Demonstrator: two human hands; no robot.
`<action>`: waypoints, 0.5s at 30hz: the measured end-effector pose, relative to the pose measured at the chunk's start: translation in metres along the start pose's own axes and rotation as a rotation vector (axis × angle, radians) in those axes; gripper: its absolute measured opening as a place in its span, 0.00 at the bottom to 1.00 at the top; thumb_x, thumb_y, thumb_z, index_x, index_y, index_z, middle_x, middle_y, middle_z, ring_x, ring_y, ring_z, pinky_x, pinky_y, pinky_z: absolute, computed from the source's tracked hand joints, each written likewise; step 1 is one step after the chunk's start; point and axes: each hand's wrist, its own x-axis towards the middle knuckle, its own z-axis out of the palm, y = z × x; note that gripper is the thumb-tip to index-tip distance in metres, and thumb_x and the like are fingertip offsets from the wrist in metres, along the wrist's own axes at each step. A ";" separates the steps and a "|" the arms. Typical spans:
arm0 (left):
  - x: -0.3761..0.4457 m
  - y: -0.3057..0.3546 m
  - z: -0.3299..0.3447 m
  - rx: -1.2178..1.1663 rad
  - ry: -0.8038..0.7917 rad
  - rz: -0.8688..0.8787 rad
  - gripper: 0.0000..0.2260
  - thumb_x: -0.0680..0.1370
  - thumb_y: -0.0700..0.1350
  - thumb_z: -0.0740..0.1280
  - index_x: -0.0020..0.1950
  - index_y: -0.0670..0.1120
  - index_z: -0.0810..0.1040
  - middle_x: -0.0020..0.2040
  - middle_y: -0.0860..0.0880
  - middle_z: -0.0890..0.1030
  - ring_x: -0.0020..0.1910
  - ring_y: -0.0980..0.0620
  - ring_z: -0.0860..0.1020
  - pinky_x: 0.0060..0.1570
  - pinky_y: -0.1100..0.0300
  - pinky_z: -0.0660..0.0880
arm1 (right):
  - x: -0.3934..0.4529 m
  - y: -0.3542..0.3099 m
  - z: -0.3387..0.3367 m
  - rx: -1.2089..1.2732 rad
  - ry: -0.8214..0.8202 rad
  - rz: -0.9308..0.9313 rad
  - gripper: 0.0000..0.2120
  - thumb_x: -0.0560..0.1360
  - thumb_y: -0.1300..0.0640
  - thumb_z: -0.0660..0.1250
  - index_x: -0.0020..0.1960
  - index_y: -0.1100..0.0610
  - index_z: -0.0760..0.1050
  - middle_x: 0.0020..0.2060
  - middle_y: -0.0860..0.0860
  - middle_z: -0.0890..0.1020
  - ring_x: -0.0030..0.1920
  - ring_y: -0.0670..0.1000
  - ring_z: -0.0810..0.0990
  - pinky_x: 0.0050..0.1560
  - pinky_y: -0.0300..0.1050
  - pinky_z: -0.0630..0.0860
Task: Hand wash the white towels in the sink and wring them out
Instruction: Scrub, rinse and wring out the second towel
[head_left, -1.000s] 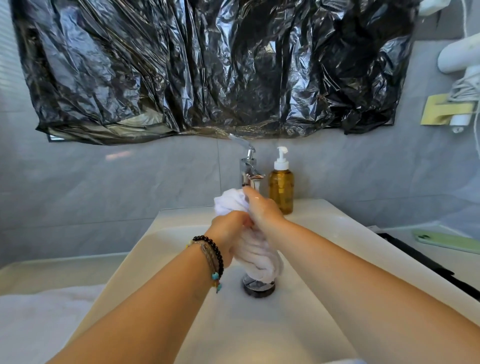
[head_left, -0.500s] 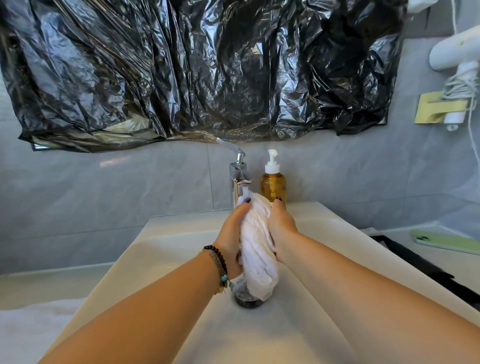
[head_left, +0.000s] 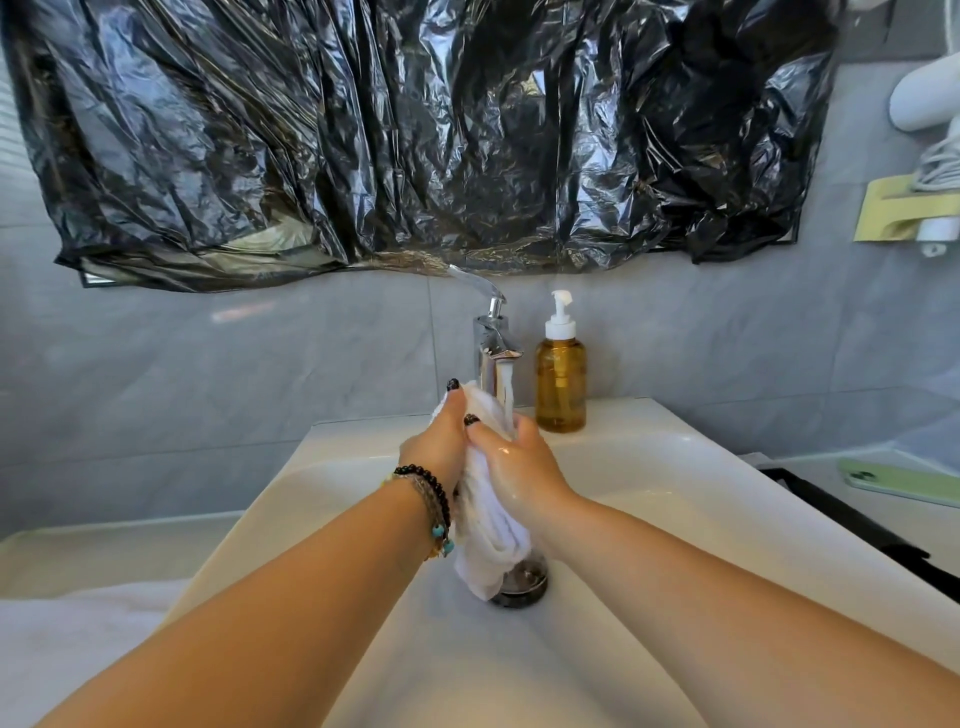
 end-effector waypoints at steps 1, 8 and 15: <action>-0.001 0.001 -0.002 -0.028 -0.056 -0.002 0.35 0.68 0.70 0.68 0.62 0.44 0.79 0.50 0.44 0.85 0.47 0.44 0.84 0.48 0.52 0.80 | 0.001 0.000 -0.001 0.018 -0.013 -0.008 0.33 0.66 0.38 0.64 0.67 0.50 0.66 0.57 0.53 0.78 0.56 0.56 0.79 0.60 0.58 0.76; -0.024 -0.002 -0.005 -0.040 -0.466 0.045 0.16 0.77 0.49 0.70 0.64 0.49 0.78 0.50 0.43 0.86 0.46 0.45 0.85 0.44 0.54 0.80 | 0.040 -0.006 -0.018 0.170 0.210 0.172 0.18 0.74 0.44 0.62 0.45 0.59 0.78 0.46 0.59 0.83 0.48 0.61 0.82 0.55 0.55 0.78; -0.018 -0.010 -0.011 -0.012 -0.439 -0.041 0.31 0.63 0.54 0.77 0.62 0.40 0.81 0.54 0.39 0.84 0.54 0.40 0.83 0.51 0.51 0.80 | 0.043 -0.023 -0.012 0.267 0.425 0.007 0.12 0.78 0.64 0.60 0.39 0.57 0.79 0.36 0.53 0.80 0.39 0.54 0.78 0.44 0.44 0.75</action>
